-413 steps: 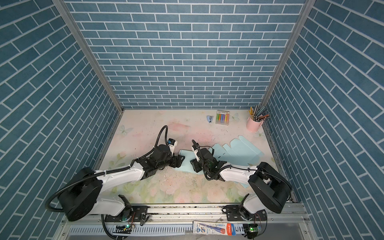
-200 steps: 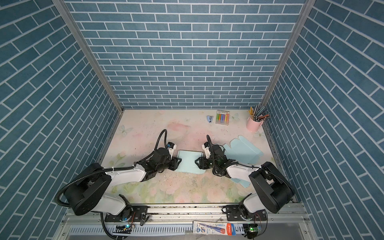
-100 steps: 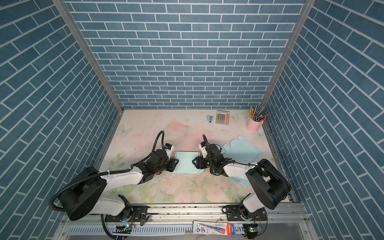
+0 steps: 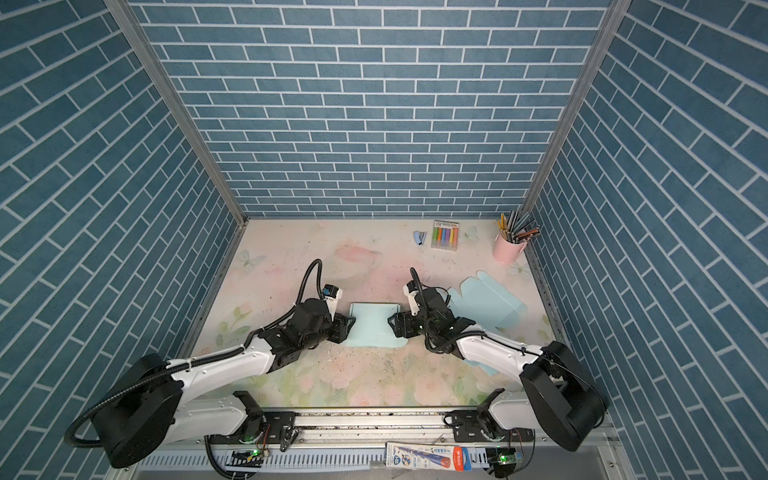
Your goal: Fold the paper box
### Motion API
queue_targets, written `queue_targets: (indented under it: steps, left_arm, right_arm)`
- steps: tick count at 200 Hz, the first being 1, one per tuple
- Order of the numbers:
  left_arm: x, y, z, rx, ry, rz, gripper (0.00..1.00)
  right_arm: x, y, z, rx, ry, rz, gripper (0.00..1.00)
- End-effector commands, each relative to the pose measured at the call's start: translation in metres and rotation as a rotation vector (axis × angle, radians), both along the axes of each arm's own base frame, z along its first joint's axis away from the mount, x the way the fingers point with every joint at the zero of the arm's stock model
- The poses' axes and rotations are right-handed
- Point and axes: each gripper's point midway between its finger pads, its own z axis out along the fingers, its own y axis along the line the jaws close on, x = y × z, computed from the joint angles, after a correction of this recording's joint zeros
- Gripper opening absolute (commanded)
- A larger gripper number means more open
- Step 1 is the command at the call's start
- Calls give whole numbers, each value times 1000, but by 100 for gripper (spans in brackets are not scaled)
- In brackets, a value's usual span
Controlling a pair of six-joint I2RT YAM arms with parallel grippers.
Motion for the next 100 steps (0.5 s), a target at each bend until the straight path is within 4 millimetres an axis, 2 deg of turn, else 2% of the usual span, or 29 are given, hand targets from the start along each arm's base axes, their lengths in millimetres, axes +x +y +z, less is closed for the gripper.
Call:
queue_targets:
  steps: [1, 34, 55, 100]
  left_arm:
    - [-12, 9, 0, 62, 22, 11, 52]
    - [-36, 14, 1, 52, 50, 9, 55]
    - [-48, 14, -3, 17, 71, -2, 58]
    - [-53, 6, -10, -9, 91, -34, 62]
  right_arm:
    - [-12, -6, 4, -77, -5, -5, 79]
    - [-34, -7, 7, -61, 19, -6, 79]
    - [-46, -2, 1, -57, 53, 13, 79]
    - [-52, 9, -8, -36, 86, 21, 82]
